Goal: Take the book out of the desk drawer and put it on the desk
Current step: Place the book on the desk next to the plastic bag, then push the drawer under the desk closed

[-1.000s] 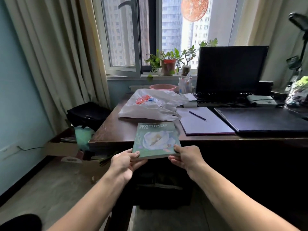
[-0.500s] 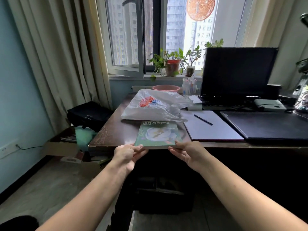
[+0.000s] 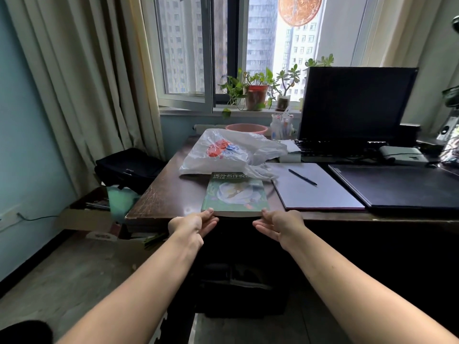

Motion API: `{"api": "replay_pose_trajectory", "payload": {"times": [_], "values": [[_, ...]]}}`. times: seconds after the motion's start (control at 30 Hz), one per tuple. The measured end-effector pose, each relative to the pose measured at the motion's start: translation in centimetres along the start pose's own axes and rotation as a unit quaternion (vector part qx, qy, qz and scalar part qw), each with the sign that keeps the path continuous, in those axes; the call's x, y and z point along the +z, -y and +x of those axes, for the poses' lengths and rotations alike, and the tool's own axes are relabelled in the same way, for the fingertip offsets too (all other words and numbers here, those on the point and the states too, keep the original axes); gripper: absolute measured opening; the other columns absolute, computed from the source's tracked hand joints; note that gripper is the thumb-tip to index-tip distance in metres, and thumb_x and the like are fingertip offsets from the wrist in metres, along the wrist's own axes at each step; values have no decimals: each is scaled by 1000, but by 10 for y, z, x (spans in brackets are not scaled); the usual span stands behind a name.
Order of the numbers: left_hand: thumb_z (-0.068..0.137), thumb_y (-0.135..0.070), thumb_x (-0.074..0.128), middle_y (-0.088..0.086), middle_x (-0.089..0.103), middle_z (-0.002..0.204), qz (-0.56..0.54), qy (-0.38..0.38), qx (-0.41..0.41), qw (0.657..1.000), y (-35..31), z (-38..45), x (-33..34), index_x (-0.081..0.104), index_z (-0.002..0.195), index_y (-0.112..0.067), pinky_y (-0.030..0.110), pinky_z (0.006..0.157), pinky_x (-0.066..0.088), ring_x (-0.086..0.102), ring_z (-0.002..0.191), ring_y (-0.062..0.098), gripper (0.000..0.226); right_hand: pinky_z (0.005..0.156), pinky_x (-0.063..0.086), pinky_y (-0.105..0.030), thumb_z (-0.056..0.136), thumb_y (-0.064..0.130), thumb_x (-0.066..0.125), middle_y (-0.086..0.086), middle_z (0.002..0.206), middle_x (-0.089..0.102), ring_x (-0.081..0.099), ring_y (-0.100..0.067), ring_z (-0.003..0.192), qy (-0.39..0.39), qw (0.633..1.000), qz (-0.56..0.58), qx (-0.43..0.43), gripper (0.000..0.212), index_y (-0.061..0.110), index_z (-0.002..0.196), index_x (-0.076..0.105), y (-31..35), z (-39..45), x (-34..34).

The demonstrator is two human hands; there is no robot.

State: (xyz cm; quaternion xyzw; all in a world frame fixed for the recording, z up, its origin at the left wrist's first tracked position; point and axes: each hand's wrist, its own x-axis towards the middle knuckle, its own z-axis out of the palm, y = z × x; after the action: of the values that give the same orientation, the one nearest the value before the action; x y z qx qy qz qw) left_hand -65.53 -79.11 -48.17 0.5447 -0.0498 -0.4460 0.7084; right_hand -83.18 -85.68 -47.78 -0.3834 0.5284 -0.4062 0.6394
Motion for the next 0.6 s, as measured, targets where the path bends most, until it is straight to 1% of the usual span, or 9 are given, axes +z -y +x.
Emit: {"api": "replay_pose_trajectory", "payload": {"times": [0.17,0.3,0.37,0.4,0.47,0.5,0.53,0.6], "values": [[77,8,72,10,57,31,35,-16,3,999,2,4,2,57,61,10,24,40,54,59,26,15,22,49,61,-26,88,3,68,-20,64,70,71,-19,50,-32,999,-21,2,17,-13,83,61,-1,2,2],[79,7,72,9,56,29,54,-15,14,998,4,5,0,57,62,9,23,38,53,57,25,14,23,48,61,-26,88,1,68,-21,66,70,72,-21,54,-35,999,-26,4,16,-14,87,63,0,2,2],[81,6,70,10,56,30,76,-5,12,997,1,3,-1,57,64,9,23,36,52,58,25,15,21,48,61,-27,89,2,67,-21,67,69,71,-22,55,-32,999,-36,5,16,-13,86,63,1,1,1],[82,6,68,14,58,35,95,5,6,995,-2,1,-2,58,67,9,24,35,52,59,28,18,19,48,60,-27,89,3,67,-21,68,69,71,-22,56,-31,998,-47,4,17,-12,84,63,2,0,1],[85,3,64,23,62,54,157,26,-5,987,-10,-1,-7,58,71,9,27,33,52,62,35,24,16,47,58,-28,91,9,65,-21,72,69,69,-23,57,-29,996,-88,-3,21,-10,82,62,3,-1,-1],[86,3,62,25,61,63,196,34,-5,980,-13,-1,-10,58,72,8,28,33,52,62,34,24,15,47,56,-27,92,12,64,-22,73,68,68,-23,56,-25,993,-113,-9,23,-10,84,62,3,-2,-2],[85,3,61,26,60,67,232,37,3,972,-16,-1,-13,58,74,8,28,33,52,62,31,23,13,47,54,-27,93,13,63,-21,75,68,67,-23,56,-18,990,-139,-16,24,-10,89,62,4,-3,-3],[84,3,61,26,61,69,285,39,27,957,-20,0,-16,60,76,7,29,35,53,61,28,21,9,50,54,-28,93,14,62,-21,78,68,67,-23,59,-6,983,-182,-29,26,-11,100,62,7,-6,-5]]}}
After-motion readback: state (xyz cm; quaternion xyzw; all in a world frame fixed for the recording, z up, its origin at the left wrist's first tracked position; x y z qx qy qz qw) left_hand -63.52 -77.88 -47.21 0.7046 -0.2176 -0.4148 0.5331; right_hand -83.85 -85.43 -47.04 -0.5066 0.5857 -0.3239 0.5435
